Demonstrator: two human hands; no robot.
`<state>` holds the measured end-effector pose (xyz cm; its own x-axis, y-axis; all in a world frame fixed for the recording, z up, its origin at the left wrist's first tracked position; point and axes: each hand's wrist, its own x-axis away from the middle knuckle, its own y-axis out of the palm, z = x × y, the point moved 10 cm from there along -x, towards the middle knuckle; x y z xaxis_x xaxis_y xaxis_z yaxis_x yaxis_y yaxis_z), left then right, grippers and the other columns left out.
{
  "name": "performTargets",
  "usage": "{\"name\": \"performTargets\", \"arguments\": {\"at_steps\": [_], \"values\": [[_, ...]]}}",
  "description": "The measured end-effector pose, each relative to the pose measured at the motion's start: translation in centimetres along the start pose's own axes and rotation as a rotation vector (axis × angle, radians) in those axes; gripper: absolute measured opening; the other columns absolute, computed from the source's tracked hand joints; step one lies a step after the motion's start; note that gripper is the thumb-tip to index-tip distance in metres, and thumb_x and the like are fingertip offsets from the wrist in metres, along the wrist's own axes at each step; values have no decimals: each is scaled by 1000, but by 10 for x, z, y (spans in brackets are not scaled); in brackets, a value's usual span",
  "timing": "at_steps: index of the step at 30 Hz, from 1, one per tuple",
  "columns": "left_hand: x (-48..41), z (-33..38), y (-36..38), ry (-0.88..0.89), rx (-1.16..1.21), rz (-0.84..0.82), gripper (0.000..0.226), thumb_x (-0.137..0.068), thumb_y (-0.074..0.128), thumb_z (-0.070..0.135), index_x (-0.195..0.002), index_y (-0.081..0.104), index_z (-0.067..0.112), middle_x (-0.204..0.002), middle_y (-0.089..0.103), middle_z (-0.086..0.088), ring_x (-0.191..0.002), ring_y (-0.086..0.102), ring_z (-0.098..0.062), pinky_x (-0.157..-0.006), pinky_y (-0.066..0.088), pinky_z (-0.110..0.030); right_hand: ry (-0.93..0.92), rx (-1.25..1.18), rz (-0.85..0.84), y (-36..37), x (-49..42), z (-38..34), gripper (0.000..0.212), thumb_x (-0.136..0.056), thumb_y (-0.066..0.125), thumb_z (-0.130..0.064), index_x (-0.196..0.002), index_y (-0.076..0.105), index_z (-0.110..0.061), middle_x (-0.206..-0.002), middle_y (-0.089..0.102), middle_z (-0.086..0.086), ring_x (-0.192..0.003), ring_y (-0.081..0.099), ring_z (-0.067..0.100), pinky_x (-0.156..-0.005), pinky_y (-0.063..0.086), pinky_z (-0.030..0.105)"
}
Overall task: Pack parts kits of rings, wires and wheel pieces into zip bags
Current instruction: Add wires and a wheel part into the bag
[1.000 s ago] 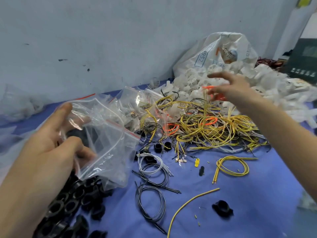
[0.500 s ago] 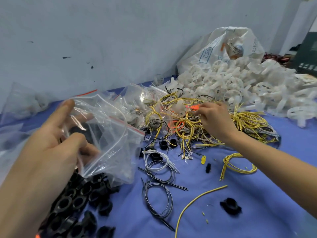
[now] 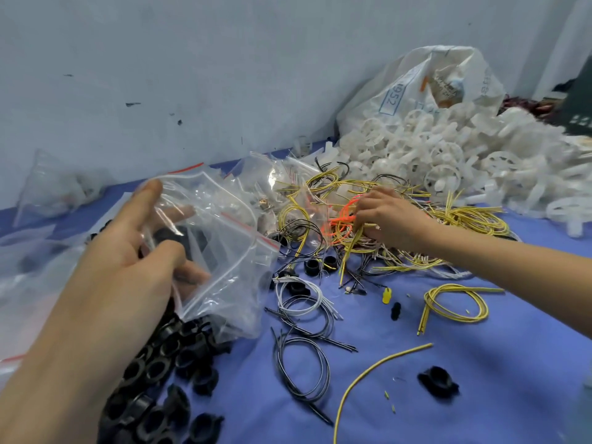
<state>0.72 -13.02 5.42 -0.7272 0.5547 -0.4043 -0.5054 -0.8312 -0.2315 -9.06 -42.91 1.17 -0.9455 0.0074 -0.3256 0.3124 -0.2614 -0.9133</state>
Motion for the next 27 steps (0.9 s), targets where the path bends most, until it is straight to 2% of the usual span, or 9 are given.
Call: {"name": "performTargets", "arguments": {"at_steps": [4, 7, 9, 13, 17, 19, 22, 25, 27], "values": [[1, 1, -2, 1, -2, -4, 54, -70, 52, 26, -104, 52, 69, -105, 71, 5, -78, 72, -35, -54, 58, -40, 249, -156, 6, -15, 0, 25, 14, -87, 66, -24, -95, 74, -16, -92, 70, 1, -92, 59, 22, -83, 32, 26], [2, 2, -3, -8, 17, 9, 52, -69, 52, 28, -101, 53, 69, -103, 71, 1, -73, 71, -39, -51, 58, -43, 538, -537, 260, -43, 10, 47, 13, -89, 64, -23, -90, 71, -13, -67, 61, -3, -56, 51, 12, -54, 34, 23], [3, 4, 0, -16, 8, 11, 52, -71, 52, 26, -100, 53, 70, -103, 71, 3, -74, 71, -38, -53, 58, -44, 576, -561, 363, -59, 14, 37, 11, -90, 64, -25, -88, 70, -16, -61, 55, -12, -49, 44, 0, -47, 30, 16], [4, 10, 10, -33, -12, 6, 56, -74, 49, 20, -95, 52, 72, -103, 70, 1, -76, 70, -41, -56, 59, -47, 338, -270, 118, -41, -2, -48, 23, -93, 52, -24, -87, 70, -13, -74, 66, 5, -68, 62, 21, -65, 46, 28], [10, 19, 17, -73, 5, 6, 64, -68, 47, 22, -102, 46, 77, -100, 71, 18, -70, 72, -27, -61, 53, -41, 291, -212, -154, 20, -8, -107, 32, -96, 46, -37, -77, 57, -13, -77, 63, 5, -80, 58, 27, -96, 31, 35], [12, 20, 22, -95, -8, -12, 75, -66, 46, 22, -126, 42, 66, -106, 68, 25, -65, 72, -22, -65, 52, -42, 320, -254, -240, 37, -6, -112, 37, -90, 51, -50, -76, 53, -16, -73, 57, 3, -80, 55, 27, -93, 30, 38], [14, 24, 27, -113, -48, -17, 80, -64, 45, 24, -135, 36, 59, -99, 67, 19, -66, 67, -37, -68, 55, -53, 346, -319, -320, 42, -6, -109, 32, -82, 64, -44, -79, 55, -13, -71, 52, 2, -75, 51, 26, -79, 37, 35], [13, 26, 28, -97, -42, -8, 81, -68, 49, 20, -142, 34, 49, -99, 65, 33, -60, 70, -20, -59, 51, -38, 425, -485, -390, 34, -7, -91, 29, -78, 73, -34, -85, 66, -7, -76, 61, 5, -73, 56, 24, -61, 41, 30], [12, 25, 25, -84, -34, 1, 76, -82, 55, 6, -144, 34, 46, -107, 63, 31, -57, 69, -14, -58, 49, -29, 442, -552, -409, 22, -8, -78, 23, -78, 75, -23, -93, 70, -7, -86, 65, 7, -78, 59, 22, -65, 49, 31]]}}
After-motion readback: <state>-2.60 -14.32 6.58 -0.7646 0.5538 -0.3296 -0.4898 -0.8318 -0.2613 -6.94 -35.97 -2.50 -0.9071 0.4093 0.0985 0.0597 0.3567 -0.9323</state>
